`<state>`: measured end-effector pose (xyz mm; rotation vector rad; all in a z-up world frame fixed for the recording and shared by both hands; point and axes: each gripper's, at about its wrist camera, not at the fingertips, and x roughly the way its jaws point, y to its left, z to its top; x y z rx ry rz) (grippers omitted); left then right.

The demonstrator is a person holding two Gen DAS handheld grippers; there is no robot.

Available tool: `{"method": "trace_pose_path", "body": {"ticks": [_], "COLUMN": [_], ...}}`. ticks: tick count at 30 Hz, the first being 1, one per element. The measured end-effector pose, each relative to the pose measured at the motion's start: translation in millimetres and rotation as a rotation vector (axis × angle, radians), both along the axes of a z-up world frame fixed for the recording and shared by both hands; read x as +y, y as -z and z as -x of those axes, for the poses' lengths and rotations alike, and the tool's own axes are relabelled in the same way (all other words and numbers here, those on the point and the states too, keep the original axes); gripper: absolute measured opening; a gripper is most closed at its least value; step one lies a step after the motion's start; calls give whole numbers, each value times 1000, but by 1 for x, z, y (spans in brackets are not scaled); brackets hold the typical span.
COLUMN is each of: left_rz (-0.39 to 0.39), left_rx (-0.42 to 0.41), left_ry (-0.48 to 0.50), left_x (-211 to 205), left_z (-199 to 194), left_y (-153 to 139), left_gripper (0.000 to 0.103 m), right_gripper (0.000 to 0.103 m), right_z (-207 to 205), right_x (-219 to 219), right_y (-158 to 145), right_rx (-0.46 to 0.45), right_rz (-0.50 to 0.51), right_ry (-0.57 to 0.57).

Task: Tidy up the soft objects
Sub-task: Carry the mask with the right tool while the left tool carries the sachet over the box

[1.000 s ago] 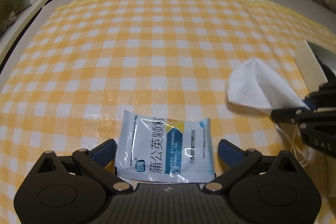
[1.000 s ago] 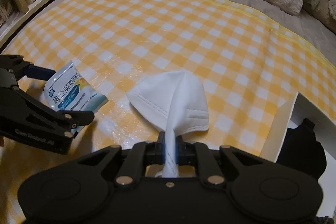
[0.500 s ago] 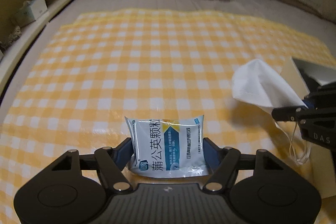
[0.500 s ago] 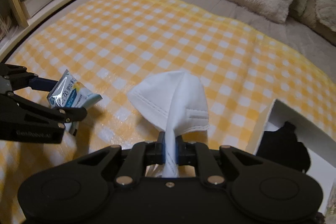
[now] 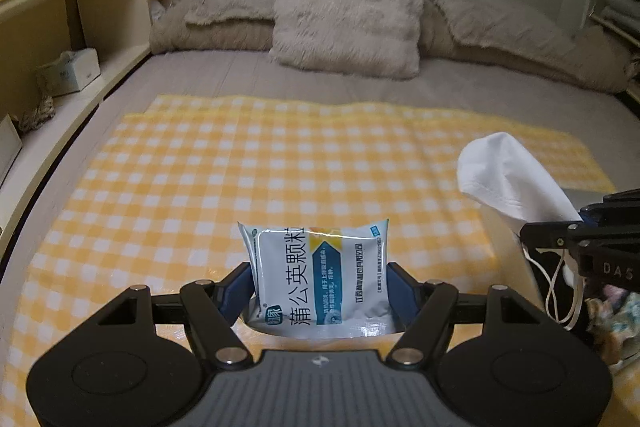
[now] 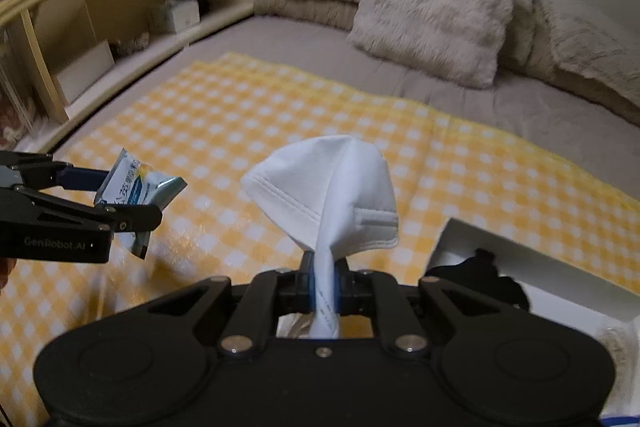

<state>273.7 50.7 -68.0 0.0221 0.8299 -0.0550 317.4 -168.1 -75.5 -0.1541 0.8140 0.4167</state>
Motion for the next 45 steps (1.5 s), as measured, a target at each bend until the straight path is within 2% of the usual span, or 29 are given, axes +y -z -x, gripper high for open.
{"method": "trace_pose_path", "body": {"ticks": [10, 19, 31, 37, 39, 41, 42, 44, 45], "left_rz": [62, 91, 69, 57, 58, 60, 62, 63, 62], "left_rx": [-69, -68, -22, -1, 0, 1, 2, 5, 8], "left_ry": [79, 256, 516, 541, 535, 531, 530, 528, 526], "left_x": [-32, -94, -180, -196, -199, -201, -201, -204, -205], "left_z": [5, 11, 23, 9, 3, -4, -7, -15, -19], "left_y": [-16, -13, 11, 24, 27, 30, 31, 35, 37], "left_gripper": [71, 71, 71, 71, 71, 71, 71, 71, 71], "right_gripper": [10, 10, 13, 13, 17, 39, 45, 67, 71], "right_z": [25, 33, 19, -1, -5, -10, -12, -15, -16], "right_x": [-61, -118, -162, -187, -190, -192, -192, -189, -188], "right_y": [-38, -47, -24, 2, 12, 21, 24, 29, 30], "right_rx": [-90, -120, -64, 66, 99, 130, 137, 150, 150], "right_rz": [-46, -68, -77, -142, -170, -206, -212, -179, -156], "right_ry": [115, 263, 430, 618, 632, 633, 638, 652, 661]}}
